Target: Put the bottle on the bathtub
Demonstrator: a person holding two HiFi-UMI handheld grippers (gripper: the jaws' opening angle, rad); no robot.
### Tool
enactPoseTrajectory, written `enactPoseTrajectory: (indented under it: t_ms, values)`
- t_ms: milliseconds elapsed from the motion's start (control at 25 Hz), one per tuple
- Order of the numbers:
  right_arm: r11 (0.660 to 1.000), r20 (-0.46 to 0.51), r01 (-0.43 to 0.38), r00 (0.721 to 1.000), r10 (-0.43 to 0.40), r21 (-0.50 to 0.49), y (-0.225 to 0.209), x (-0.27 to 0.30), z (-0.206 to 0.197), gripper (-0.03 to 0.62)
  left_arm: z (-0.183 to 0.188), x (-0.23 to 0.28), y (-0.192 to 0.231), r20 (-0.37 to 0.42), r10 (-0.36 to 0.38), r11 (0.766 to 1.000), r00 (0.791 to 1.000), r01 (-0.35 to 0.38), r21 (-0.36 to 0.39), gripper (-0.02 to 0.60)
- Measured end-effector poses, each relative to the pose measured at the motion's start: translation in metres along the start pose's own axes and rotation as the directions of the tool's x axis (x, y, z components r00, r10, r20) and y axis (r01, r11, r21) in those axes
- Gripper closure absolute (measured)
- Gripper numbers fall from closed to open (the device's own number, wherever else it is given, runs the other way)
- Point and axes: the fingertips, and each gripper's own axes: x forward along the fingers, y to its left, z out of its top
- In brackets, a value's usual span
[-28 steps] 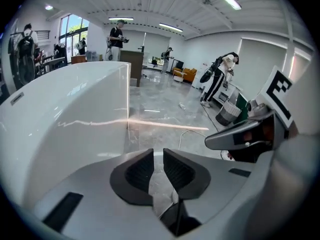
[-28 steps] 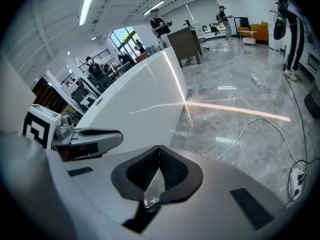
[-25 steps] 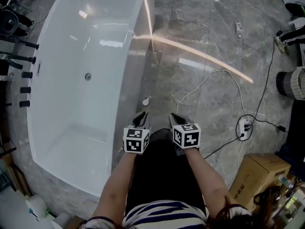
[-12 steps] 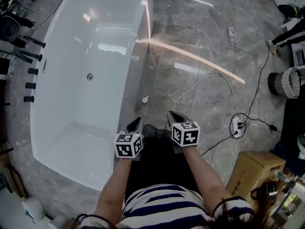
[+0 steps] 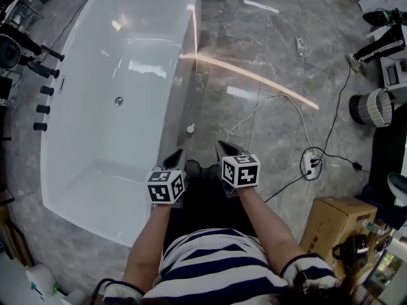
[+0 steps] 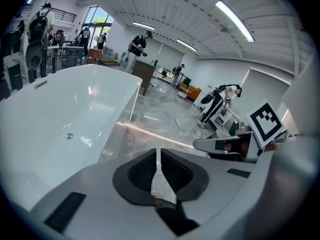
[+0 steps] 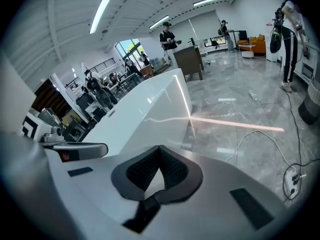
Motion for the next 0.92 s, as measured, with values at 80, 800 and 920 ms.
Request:
enactPoseTrajectory:
  t_ms: [80, 800, 920]
  values:
    - [1.0, 0.008, -0.006, 1.0, 0.006, -0.003, 0.003, -0.008, 0.001, 0.568, 0.001, -0.006, -0.002, 0.005, -0.001, 1.0, 1.0, 0.001, -0.001, 0.541]
    - [0.999, 0.026, -0.001, 1.0, 0.003, -0.054, 0.026, -0.036, -0.02, 0.568, -0.03, -0.055, 0.0, 0.023, 0.009, 0.998, 1.0, -0.008, -0.059, 0.541]
    - [0.997, 0.03, -0.004, 1.0, 0.007, -0.075, 0.033, -0.039, -0.022, 0.568, -0.031, -0.061, 0.0, 0.03, 0.007, 0.998, 1.0, -0.005, -0.064, 0.54]
